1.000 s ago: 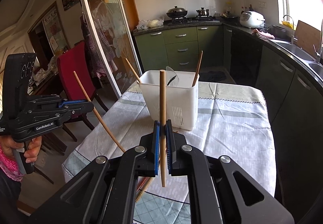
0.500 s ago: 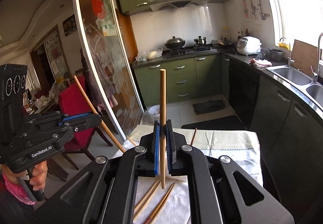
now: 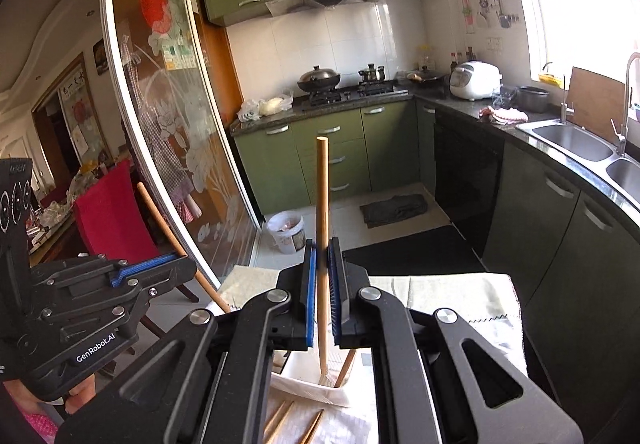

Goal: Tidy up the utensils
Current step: 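Lower both chopsticks into the white holder and open both grippers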

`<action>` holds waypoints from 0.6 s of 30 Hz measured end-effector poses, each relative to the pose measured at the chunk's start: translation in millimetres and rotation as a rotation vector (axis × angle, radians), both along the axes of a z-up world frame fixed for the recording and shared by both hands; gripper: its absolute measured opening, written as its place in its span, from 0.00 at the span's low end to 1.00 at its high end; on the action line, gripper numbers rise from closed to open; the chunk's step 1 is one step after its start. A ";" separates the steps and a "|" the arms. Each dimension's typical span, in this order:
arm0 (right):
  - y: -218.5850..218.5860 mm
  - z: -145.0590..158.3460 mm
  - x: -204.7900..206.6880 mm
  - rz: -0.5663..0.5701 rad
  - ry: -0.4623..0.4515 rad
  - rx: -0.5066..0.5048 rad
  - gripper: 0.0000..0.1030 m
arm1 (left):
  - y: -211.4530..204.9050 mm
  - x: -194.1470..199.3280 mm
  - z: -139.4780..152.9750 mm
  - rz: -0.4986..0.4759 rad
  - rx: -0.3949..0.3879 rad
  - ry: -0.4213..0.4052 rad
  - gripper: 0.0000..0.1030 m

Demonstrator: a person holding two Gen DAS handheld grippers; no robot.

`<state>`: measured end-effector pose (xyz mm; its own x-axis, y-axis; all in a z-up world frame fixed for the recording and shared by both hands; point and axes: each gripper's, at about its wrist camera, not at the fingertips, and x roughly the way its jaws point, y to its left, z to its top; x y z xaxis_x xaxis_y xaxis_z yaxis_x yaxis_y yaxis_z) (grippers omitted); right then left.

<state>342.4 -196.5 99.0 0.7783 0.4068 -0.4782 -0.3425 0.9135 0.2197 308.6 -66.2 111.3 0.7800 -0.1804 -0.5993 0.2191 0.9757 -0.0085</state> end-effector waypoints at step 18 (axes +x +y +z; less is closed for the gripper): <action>-15.1 -35.2 -46.4 0.060 0.017 0.024 0.17 | 1.1 -38.8 -36.8 -0.042 0.057 0.125 0.21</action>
<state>296.0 -211.6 63.8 0.7439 0.4643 -0.4807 -0.3926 0.8857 0.2478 269.8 -65.1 74.5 0.6908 -0.1742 -0.7018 0.2607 0.9653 0.0170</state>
